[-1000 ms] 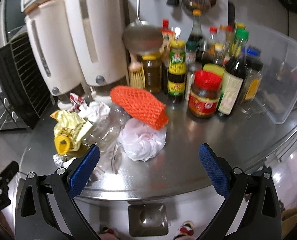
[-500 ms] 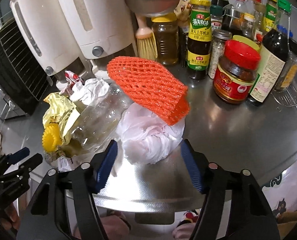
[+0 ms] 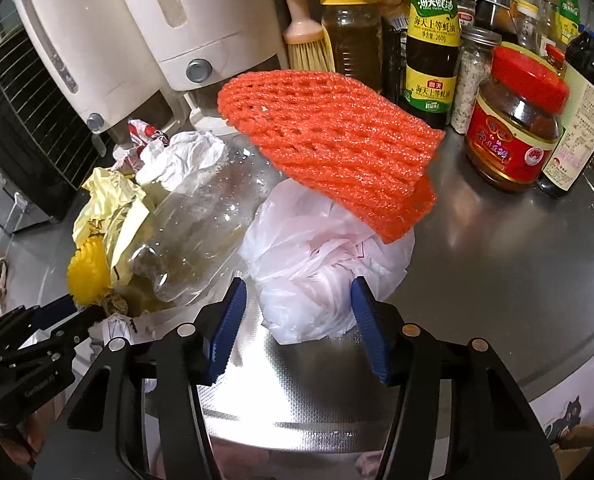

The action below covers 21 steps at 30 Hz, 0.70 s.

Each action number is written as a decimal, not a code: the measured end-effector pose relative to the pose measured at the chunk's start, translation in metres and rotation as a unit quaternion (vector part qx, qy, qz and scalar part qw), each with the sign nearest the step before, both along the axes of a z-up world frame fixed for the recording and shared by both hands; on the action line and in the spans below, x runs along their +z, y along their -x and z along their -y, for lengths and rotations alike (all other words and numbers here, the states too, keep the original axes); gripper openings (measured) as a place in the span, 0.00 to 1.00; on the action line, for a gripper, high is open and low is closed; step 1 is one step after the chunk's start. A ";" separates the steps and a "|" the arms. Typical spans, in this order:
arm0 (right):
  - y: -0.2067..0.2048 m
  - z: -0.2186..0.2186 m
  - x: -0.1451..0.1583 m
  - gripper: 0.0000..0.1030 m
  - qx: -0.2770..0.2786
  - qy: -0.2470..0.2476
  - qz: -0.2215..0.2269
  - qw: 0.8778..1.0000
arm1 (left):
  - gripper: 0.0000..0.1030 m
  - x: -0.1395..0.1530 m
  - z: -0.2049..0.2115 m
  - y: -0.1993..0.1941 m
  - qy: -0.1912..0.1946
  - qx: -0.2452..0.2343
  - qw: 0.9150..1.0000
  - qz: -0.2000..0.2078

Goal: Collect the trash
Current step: 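Grasp the foil ball with the left tool while the right tool grasps the white plastic bag, then carry the foil ball and white bag down over the floor bin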

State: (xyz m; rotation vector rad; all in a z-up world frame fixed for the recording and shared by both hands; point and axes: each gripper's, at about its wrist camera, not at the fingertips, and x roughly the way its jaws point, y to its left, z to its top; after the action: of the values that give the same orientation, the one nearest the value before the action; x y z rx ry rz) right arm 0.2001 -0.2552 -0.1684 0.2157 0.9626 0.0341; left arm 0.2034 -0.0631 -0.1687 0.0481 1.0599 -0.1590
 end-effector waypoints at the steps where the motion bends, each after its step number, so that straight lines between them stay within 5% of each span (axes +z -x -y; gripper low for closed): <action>1: -0.001 0.001 -0.001 0.49 -0.001 0.001 -0.001 1.000 | 0.45 -0.001 0.002 -0.001 0.000 -0.002 1.000 0.000; 10: -0.004 0.014 -0.007 0.25 -0.014 0.003 0.007 1.000 | 0.41 -0.005 0.002 -0.007 0.003 -0.002 1.000 0.004; 21: 0.018 0.022 0.002 0.23 -0.011 -0.013 0.017 1.000 | 0.40 -0.001 -0.024 0.006 -0.007 0.020 1.000 0.009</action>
State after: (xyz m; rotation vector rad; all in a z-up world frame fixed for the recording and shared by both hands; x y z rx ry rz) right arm 0.1818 -0.2768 -0.1660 0.2487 0.9268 0.0304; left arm 0.1970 -0.0389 -0.1696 0.0416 1.0431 -0.1142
